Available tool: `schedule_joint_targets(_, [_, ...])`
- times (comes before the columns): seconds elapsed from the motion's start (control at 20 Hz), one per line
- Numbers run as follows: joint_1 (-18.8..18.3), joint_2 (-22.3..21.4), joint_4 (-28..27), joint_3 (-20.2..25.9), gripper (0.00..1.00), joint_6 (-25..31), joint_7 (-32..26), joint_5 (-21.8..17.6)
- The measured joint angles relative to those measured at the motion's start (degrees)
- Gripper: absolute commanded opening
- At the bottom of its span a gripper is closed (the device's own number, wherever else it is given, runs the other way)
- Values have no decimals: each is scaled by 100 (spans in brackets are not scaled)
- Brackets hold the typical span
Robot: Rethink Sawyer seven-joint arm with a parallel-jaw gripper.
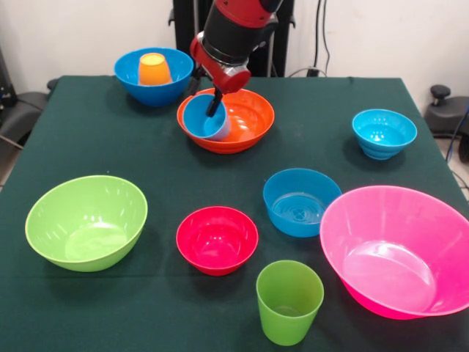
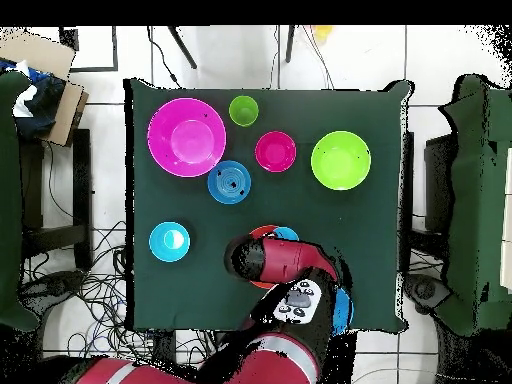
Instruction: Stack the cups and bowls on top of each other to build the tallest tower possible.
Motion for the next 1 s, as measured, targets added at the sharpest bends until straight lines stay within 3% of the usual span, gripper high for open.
schedule_joint_targets(1.0, [417,-495,729,-1,100,1,0,354])
